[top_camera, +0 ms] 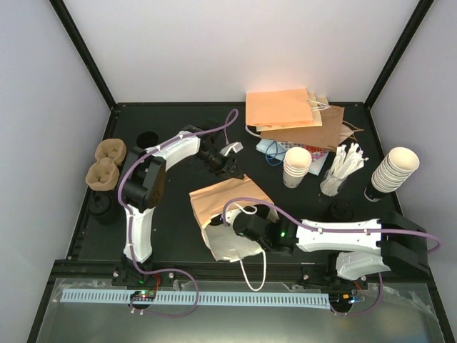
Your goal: Pack the takeout coffee
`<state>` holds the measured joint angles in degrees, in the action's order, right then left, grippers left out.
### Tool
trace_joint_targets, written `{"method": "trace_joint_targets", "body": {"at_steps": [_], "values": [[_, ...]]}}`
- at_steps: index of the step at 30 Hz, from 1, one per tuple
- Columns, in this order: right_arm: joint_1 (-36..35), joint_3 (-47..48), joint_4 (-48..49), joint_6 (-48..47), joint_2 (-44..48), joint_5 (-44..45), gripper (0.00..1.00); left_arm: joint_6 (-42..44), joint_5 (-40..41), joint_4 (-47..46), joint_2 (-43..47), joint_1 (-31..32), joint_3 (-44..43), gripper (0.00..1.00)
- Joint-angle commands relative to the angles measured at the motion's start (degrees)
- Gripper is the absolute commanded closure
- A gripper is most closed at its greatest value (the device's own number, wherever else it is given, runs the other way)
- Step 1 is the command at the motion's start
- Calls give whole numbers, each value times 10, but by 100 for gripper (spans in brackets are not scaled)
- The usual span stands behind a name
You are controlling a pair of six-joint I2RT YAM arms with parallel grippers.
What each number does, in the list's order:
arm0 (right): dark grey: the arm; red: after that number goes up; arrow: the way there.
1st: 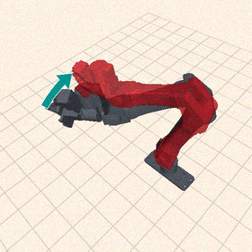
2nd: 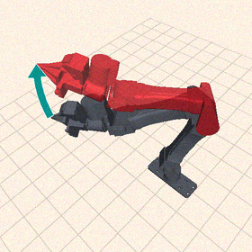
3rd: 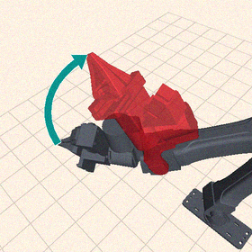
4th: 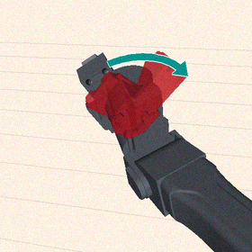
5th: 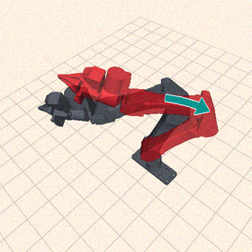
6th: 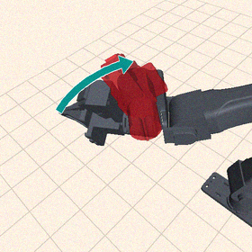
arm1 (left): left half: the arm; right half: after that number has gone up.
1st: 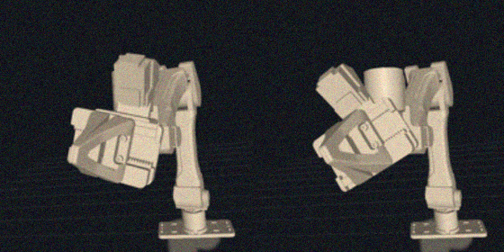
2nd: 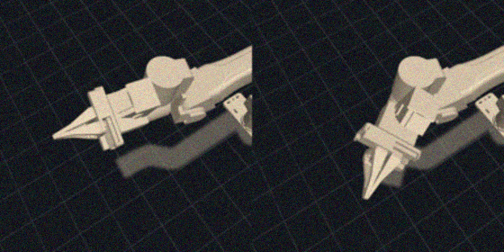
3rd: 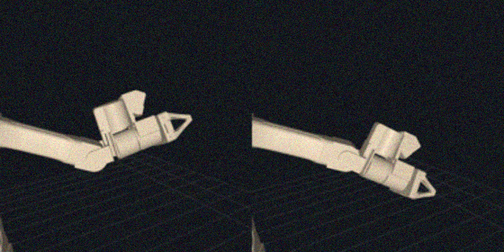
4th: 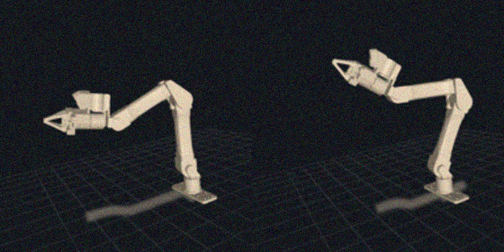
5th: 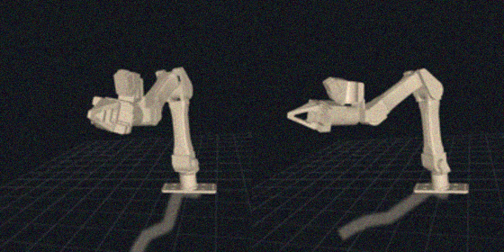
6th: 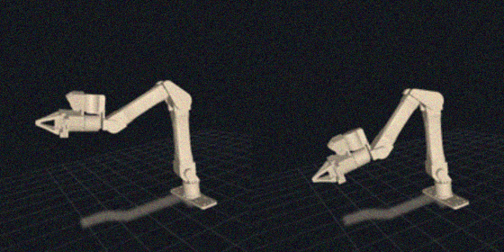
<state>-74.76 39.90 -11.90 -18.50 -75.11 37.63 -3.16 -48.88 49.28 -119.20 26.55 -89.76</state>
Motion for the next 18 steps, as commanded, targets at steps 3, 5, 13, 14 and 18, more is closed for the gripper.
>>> {"method": "trace_joint_targets", "body": {"at_steps": [3, 5, 13, 14, 18], "values": [[10, 12, -11, 46, -3, 54, 65, 6, 22, 30, 19, 11, 9, 64], [10, 7, 2, 46, 6, 61, 65, 5, 22, 28, 19, 12, 8, 65], [12, 4, 42, 49, -26, 101, 64, 14, -10, 31, 14, 17, 3, 78], [13, 4, 50, 50, -28, 111, 65, 15, -10, 33, 14, 18, 3, 79], [18, -2, 79, 44, -26, 109, 65, 20, -9, 42, 14, 20, 6, 80]]}}
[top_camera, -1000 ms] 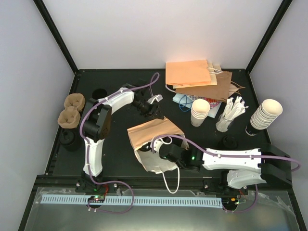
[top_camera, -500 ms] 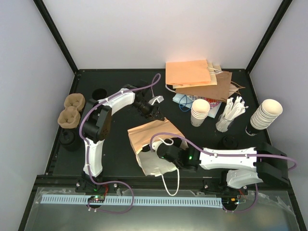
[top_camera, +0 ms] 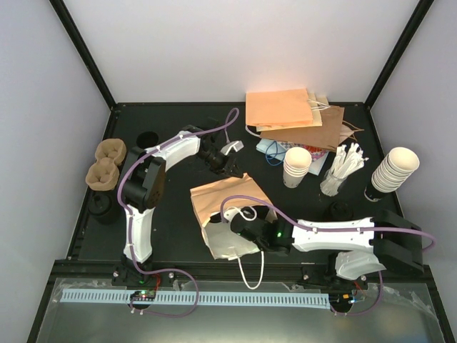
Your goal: Pack the takeout coffee
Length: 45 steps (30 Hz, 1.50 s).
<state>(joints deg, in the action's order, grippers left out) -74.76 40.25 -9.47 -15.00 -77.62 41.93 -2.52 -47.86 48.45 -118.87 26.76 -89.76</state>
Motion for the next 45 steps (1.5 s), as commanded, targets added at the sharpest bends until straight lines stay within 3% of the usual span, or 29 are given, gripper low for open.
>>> {"method": "trace_joint_targets", "body": {"at_steps": [1, 13, 21, 33, 45], "values": [[18, -8, 64, 4, 3, 67, 65, 15, -18, 52, 11, 18, 6, 81], [18, -44, 127, -10, 57, 56, 65, 15, -6, 58, 12, 20, 5, 87], [22, 27, -57, 65, 1, -3, 64, 17, -11, 54, 14, 27, 18, 92], [45, 93, -173, 59, -56, -9, 64, 24, -28, 54, 18, 33, 24, 97], [77, 126, -227, 52, -107, -40, 64, 34, -34, 59, 21, 36, 31, 99]]}}
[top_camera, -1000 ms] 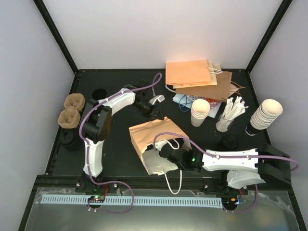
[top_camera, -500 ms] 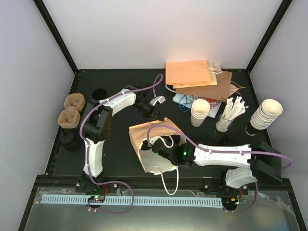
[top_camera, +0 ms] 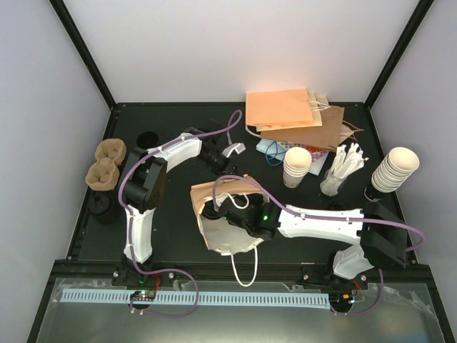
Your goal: Pack the takeout coffee
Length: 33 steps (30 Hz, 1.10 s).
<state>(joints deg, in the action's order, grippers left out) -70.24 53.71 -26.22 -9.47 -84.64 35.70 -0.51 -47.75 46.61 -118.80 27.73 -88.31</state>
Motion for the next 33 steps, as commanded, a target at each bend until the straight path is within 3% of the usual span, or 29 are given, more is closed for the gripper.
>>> {"method": "trace_joint_targets", "body": {"at_steps": [1, 13, 18, 22, 33], "values": [[32, -8, -60, -3, -38, 24, 65, 14, -35, 79, 21, 26, 16, 98], [23, -23, -46, -20, -8, 49, 68, 19, -40, 84, 22, 26, 15, 99], [17, -31, -60, -45, -3, -10, 65, 21, -42, 87, 23, 29, 15, 99], [12, -19, -85, -36, -10, -8, 65, 22, -43, 89, 26, 31, 16, 98], [-41, -89, -4, -22, 15, 37, 66, 22, -44, 87, 53, 46, 39, 98]]}}
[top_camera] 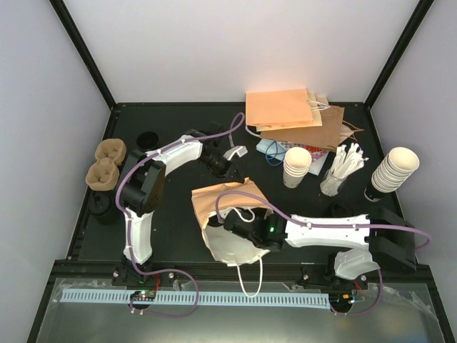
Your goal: Pack the takeout coffee
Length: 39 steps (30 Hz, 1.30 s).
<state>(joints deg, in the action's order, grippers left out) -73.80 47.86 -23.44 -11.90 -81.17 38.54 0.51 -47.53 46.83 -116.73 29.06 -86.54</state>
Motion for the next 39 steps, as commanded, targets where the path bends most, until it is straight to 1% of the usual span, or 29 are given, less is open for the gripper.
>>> {"method": "trace_joint_targets", "body": {"at_steps": [1, 6, 11, 21, 23, 25, 32, 34, 36, 37, 39], "values": [[-10, -33, -32, 6, -25, 12, 66, 12, -46, 84, 35, 34, 28, 99], [-21, -41, -24, 17, -42, 32, 67, 12, -45, 76, 45, 37, 48, 98], [-21, -60, 3, 10, -14, 45, 67, 13, -45, 77, 53, 39, 57, 98], [-17, -58, -5, 27, 30, -1, 67, 7, -45, 70, 51, 45, 58, 98], [-5, -52, -10, 27, 44, -26, 67, -1, -46, 64, 50, 44, 54, 98], [9, -35, -33, 25, 48, -60, 67, -7, -51, 61, 47, 45, 47, 98], [56, 59, -171, 23, 18, -160, 67, -9, -75, 67, 24, 45, 25, 95], [66, 83, -202, 20, 14, -192, 67, -11, -76, 66, 17, 45, 18, 91], [77, 115, -237, 17, 4, -216, 67, -17, -72, 64, 10, 42, 8, 83], [83, 130, -255, 13, -4, -227, 67, -20, -70, 64, 5, 39, 2, 78], [94, 155, -284, 4, -27, -242, 67, -25, -60, 66, -3, 29, -20, 62]]}}
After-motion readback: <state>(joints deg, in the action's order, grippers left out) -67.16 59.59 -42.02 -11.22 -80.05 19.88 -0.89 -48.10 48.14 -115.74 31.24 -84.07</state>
